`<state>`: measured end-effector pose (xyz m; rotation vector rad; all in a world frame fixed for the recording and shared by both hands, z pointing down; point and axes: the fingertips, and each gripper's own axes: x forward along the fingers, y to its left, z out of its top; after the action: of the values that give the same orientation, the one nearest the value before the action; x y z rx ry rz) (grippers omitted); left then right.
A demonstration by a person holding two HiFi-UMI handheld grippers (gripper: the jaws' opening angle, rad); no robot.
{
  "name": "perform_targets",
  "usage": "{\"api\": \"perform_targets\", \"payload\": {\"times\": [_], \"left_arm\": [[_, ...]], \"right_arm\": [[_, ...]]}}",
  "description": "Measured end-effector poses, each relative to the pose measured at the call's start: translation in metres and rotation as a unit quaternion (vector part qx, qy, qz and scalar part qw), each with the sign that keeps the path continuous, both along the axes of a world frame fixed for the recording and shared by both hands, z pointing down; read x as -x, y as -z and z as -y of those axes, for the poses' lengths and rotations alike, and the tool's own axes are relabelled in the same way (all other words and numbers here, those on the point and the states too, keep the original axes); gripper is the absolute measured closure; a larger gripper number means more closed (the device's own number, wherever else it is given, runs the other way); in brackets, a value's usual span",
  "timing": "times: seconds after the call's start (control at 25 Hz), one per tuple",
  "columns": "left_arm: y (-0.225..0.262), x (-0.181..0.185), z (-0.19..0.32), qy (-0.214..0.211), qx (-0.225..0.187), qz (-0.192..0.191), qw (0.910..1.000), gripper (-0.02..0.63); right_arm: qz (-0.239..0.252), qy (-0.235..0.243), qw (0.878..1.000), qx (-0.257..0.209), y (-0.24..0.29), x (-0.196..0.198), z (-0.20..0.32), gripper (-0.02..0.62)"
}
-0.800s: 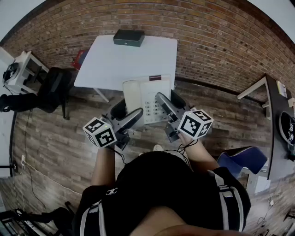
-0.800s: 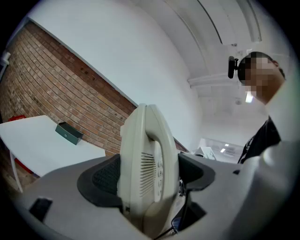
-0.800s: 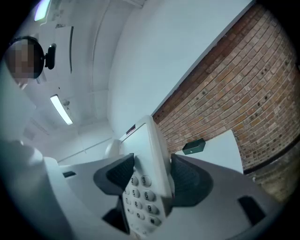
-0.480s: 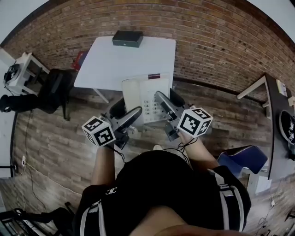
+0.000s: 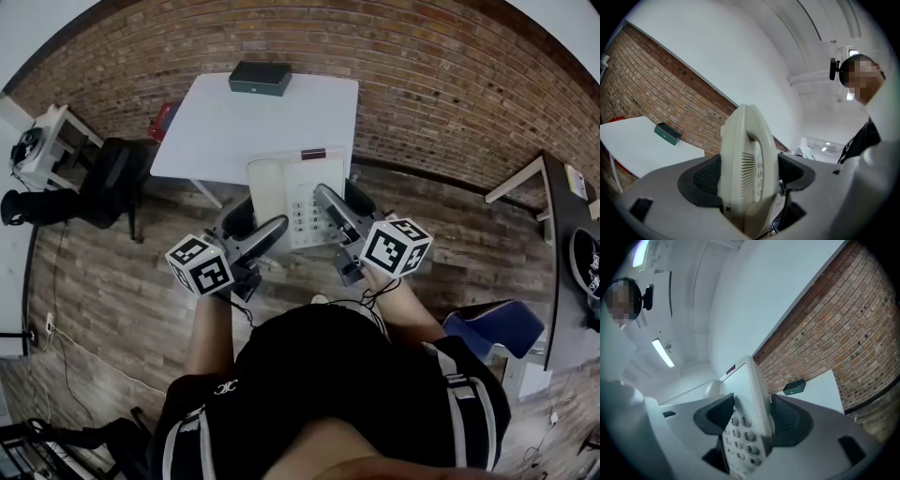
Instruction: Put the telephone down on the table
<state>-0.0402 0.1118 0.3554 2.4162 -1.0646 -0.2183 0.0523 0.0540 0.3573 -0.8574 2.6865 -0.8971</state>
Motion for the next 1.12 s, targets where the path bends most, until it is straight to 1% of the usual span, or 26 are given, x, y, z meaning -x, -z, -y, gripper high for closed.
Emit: {"api": "perform_targets", "payload": {"times": [0.12, 0.48, 0.64, 0.84, 1.12], "left_arm": [[-0.002, -0.001, 0.003, 0.003, -0.001, 0.002, 1.0, 0.229], [-0.003, -0.023, 0.018, 0.026, -0.009, 0.001, 0.9996, 0.229], [-0.001, -0.027, 0.026, 0.027, -0.01, 0.007, 0.9996, 0.229], [0.002, -0.022, 0.037, 0.028, -0.015, 0.015, 0.9994, 0.229], [-0.004, 0.005, 0.065, 0.033, -0.014, 0.013, 0.9993, 0.229]], "right_arm": [[-0.001, 0.005, 1.0, -0.004, -0.001, 0.0, 0.004, 0.374], [-0.006, 0.032, 0.999, -0.014, 0.001, -0.02, 0.024, 0.374], [-0.008, 0.04, 0.999, -0.024, 0.005, -0.022, 0.032, 0.374], [0.002, 0.044, 0.999, -0.026, 0.006, -0.016, 0.043, 0.374], [-0.004, 0.053, 0.998, -0.03, 0.003, 0.012, 0.072, 0.374]]}}
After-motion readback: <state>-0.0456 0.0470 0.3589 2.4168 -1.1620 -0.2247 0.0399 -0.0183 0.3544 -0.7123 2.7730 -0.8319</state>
